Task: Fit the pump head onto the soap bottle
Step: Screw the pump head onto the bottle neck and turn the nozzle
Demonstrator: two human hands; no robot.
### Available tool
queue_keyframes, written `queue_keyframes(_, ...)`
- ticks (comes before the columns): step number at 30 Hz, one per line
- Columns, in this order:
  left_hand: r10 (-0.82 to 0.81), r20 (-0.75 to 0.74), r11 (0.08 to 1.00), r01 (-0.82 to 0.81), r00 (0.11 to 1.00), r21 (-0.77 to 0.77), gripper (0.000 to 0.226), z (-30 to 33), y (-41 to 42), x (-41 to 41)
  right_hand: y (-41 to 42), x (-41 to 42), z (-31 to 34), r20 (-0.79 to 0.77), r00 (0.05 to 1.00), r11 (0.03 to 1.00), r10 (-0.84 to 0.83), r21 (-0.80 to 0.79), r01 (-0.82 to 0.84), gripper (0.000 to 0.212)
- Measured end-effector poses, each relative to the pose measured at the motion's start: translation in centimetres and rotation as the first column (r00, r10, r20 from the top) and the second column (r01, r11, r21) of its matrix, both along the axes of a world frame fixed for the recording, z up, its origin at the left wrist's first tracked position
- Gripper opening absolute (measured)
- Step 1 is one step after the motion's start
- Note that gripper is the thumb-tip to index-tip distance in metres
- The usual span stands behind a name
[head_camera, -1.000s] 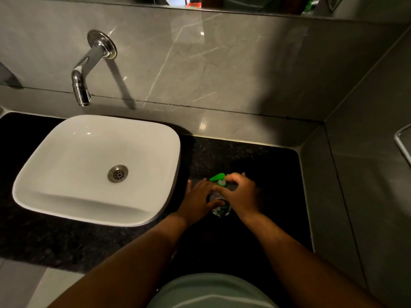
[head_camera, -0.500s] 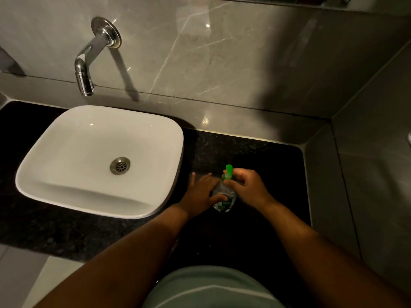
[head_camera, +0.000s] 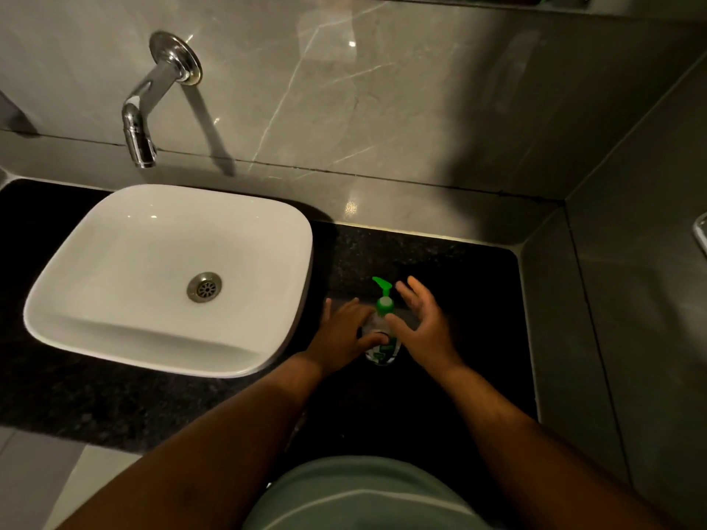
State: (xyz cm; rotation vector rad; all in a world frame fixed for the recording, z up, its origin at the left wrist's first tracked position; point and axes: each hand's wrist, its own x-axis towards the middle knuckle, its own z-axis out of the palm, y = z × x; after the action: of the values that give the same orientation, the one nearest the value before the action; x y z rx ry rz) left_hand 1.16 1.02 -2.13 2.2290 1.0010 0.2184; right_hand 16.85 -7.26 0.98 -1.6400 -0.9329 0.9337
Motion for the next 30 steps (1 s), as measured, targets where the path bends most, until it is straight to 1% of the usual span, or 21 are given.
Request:
queue_keyframes(2, 0.001, 0.006, 1.0, -0.001, 1.0, -0.001, 0.061, -0.1, -0.1, 0.1, 0.2, 0.1, 0.1, -0.007, 1.0, 1.0, -0.017, -0.001, 0.017, 0.071)
queue_keyframes(3, 0.011, 0.012, 1.0, -0.011, 1.0, -0.007, 0.06, -0.2, -0.1, 0.2, 0.4, 0.0, 0.1, 0.025, 0.998, 0.999, -0.053, 0.003, 0.053, 0.071)
queue_keyframes(5, 0.033, 0.032, 0.999, -0.032, 0.999, -0.029, 0.054, -0.2, -0.2, 0.2, 0.7, -0.3, 0.0, 0.111, 0.987, 0.994, -0.112, 0.007, 0.112, 0.078)
queue_keyframes(6, 0.034, 0.038, 0.999, -0.032, 0.999, -0.037, 0.053, -0.2, -0.2, 0.2, 0.6, -0.5, -0.2, 0.119, 0.987, 0.994, -0.109, 0.005, 0.109, 0.083)
queue_keyframes(8, 0.014, 0.025, 1.0, -0.014, 1.0, -0.027, 0.055, 0.0, 0.0, 0.3, 0.6, -0.5, -0.5, 0.041, 0.997, 0.998, -0.067, -0.001, 0.067, 0.092)
queue_keyframes(10, 0.007, 0.013, 1.0, -0.007, 1.0, -0.006, 0.056, 0.0, 0.1, 0.3, 0.7, -0.3, -0.7, -0.035, 0.998, 0.998, -0.057, 0.001, 0.057, 0.09)
queue_keyframes(12, 0.007, 0.016, 1.0, -0.007, 1.0, -0.001, 0.053, 0.1, 0.0, 0.3, 1.1, -0.2, -0.5, -0.038, 0.994, 0.995, -0.102, 0.009, 0.102, 0.085)
queue_keyframes(14, 0.008, 0.03, 1.0, -0.007, 1.0, -0.016, 0.05, 0.2, -0.2, 0.4, 1.5, -0.6, -0.4, 0.023, 0.989, 0.989, -0.146, 0.005, 0.146, 0.087)
queue_keyframes(15, 0.011, 0.038, 0.999, -0.01, 0.999, -0.03, 0.05, 0.2, -0.3, 0.4, 1.6, -1.0, -0.4, 0.038, 0.989, 0.99, -0.143, 0.002, 0.143, 0.089)
queue_keyframes(16, 0.014, 0.044, 0.999, -0.012, 0.999, -0.042, 0.05, 0.4, -0.4, 0.5, 1.6, -1.3, -0.5, 0.025, 0.992, 0.992, -0.123, -0.001, 0.123, 0.092)
queue_keyframes(18, 0.009, 0.037, 0.999, -0.007, 0.999, -0.041, 0.05, 0.6, -0.3, 0.6, 1.4, -1.2, -0.7, -0.048, 0.996, 0.997, -0.075, -0.003, 0.075, 0.095)
queue_keyframes(20, -0.008, 0.01, 1.0, 0.008, 1.0, -0.012, 0.05, 0.7, -0.2, 0.6, 1.2, -0.4, -0.7, -0.105, 0.994, 0.999, -0.032, 0.013, 0.034, 0.089)
queue_keyframes(21, -0.015, 0.002, 1.0, 0.015, 1.0, -0.003, 0.051, 0.8, -0.2, 0.6, 1.1, 0.1, -0.7, -0.109, 0.994, 1.0, -0.019, 0.017, 0.021, 0.085)
queue_keyframes(23, -0.021, 0.005, 1.0, 0.021, 1.0, -0.009, 0.053, 0.8, -0.2, 0.6, 1.4, 0.4, -0.4, -0.051, 0.998, 1.0, -0.026, 0.012, 0.027, 0.08)
queue_keyframes(24, -0.02, 0.016, 1.0, 0.02, 1.0, -0.014, 0.053, 0.7, -0.4, 0.6, 1.7, 0.3, -0.2, 0.008, 0.999, 0.999, -0.05, 0.007, 0.05, 0.079)
queue_keyframes(25, -0.015, 0.03, 1.0, 0.016, 0.999, -0.016, 0.052, 0.7, -0.5, 0.7, 2.0, 0.0, 0.0, 0.064, 0.995, 0.997, -0.075, -0.002, 0.075, 0.079)
queue_keyframes(27, 0.0, 0.052, 1.0, 0.001, 0.999, -0.015, 0.051, 0.7, -0.7, 0.8, 2.3, -0.6, 0.4, 0.125, 0.987, 0.994, -0.102, -0.017, 0.104, 0.082)
queue_keyframes(28, 0.008, 0.053, 1.0, -0.007, 0.999, -0.019, 0.052, 0.7, -0.6, 0.8, 2.3, -0.6, 0.3, 0.13, 0.987, 0.995, -0.098, -0.018, 0.101, 0.084)
queue_keyframes(30, 0.008, 0.031, 1.0, -0.008, 0.999, -0.015, 0.055, 0.7, -0.4, 0.6, 1.8, 0.0, 0.2, 0.064, 0.997, 0.999, -0.037, -0.023, 0.038, 0.088)
